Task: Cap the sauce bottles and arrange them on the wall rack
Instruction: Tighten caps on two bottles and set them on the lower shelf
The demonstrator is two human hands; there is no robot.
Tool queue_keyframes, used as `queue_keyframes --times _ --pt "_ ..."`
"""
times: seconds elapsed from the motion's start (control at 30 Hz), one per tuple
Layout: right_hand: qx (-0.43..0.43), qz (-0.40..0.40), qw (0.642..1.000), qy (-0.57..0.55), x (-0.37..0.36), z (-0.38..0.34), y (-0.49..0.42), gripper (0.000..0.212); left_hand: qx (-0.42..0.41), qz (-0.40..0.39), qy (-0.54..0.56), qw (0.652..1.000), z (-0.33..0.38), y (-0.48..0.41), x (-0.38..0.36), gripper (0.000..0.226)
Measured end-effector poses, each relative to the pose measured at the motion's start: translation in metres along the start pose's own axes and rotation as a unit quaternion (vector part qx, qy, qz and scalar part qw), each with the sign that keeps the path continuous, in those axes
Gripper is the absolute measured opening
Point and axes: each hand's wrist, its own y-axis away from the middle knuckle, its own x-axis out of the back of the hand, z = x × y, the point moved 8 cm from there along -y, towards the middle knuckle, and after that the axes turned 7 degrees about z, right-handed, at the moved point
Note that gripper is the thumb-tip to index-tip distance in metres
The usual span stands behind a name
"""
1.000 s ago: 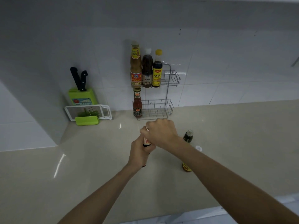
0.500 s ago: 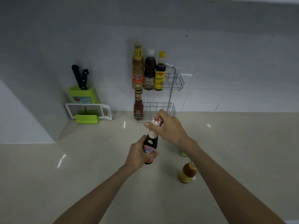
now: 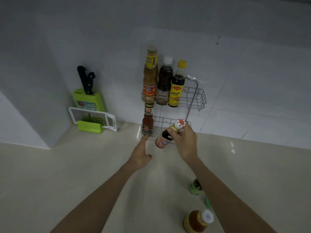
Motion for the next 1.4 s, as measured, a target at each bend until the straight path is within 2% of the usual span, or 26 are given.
queue_keyframes --times 0.13,0.27,0.37,0.53,0.77,1.03,1.4 --pt "0.024 0.057 0.998 -0.033 -0.016 0.010 -0.022 0.024 0.016 -0.039 -0.071 0.997 -0.016 -0.039 0.001 0.091" --pt "0.039 0.045 0.997 -0.045 -0.050 0.022 -0.035 0.026 0.008 -0.070 -0.120 0.990 -0.027 -0.070 -0.008 0.099" --pt "0.037 0.023 0.999 -0.029 -0.074 0.036 -0.045 0.028 0.003 -0.062 -0.100 0.993 -0.033 -0.085 -0.007 0.099" --pt "0.022 0.022 0.999 0.042 -0.102 0.045 -0.067 0.032 0.015 -0.022 -0.006 1.000 -0.033 -0.107 0.006 0.094" --pt "0.022 -0.031 0.984 0.174 -0.123 0.039 -0.098 0.037 0.017 -0.038 0.049 0.998 -0.031 -0.114 0.009 0.092" --pt "0.012 -0.060 0.982 0.177 -0.136 0.041 -0.099 0.035 -0.006 -0.027 0.104 0.994 -0.027 -0.112 0.008 0.088" --pt "-0.058 -0.092 0.982 0.155 -0.143 0.056 -0.073 0.047 0.005 -0.045 0.057 0.997 -0.028 -0.102 0.020 0.089"
